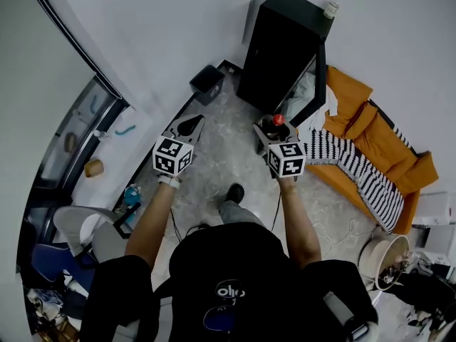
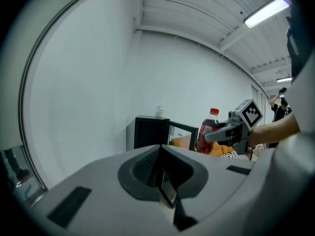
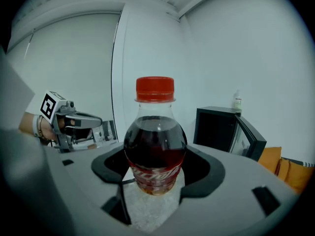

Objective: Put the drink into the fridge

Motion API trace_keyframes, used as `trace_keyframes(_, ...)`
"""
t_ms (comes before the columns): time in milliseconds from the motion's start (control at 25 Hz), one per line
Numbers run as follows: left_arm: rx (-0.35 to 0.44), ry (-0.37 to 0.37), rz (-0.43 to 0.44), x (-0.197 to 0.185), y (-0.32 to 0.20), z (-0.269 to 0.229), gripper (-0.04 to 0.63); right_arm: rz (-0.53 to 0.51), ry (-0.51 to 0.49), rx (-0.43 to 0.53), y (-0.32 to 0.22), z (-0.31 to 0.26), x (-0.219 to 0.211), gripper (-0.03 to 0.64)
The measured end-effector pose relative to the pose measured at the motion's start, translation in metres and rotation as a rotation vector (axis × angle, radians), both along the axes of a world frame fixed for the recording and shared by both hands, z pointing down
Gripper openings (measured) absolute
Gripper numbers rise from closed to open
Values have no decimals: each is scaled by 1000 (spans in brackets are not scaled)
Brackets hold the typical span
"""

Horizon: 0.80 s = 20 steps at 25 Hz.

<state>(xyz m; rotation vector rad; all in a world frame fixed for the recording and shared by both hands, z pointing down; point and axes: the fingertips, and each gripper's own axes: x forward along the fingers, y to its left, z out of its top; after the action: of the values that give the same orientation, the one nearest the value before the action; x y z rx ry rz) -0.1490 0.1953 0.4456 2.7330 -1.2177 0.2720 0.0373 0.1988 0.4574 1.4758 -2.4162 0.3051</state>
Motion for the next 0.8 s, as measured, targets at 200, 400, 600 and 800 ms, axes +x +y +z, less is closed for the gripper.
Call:
trace_keyframes(200, -9, -17, 4, 25, -39, -1, 6, 3, -16, -4, -40, -2, 23, 311)
trace_keyframes(400, -7, -45, 21, 56, -71, -2, 6, 13, -46, 10, -73, -8, 46, 311)
trace_keyframes(600, 6, -60, 37, 88, -94, -7, 6, -6, -62, 26, -95, -13, 60, 311)
trace_keyframes(800, 11, -64, 47, 112, -110, -8, 6, -22, -69, 31, -115, -13, 72, 311)
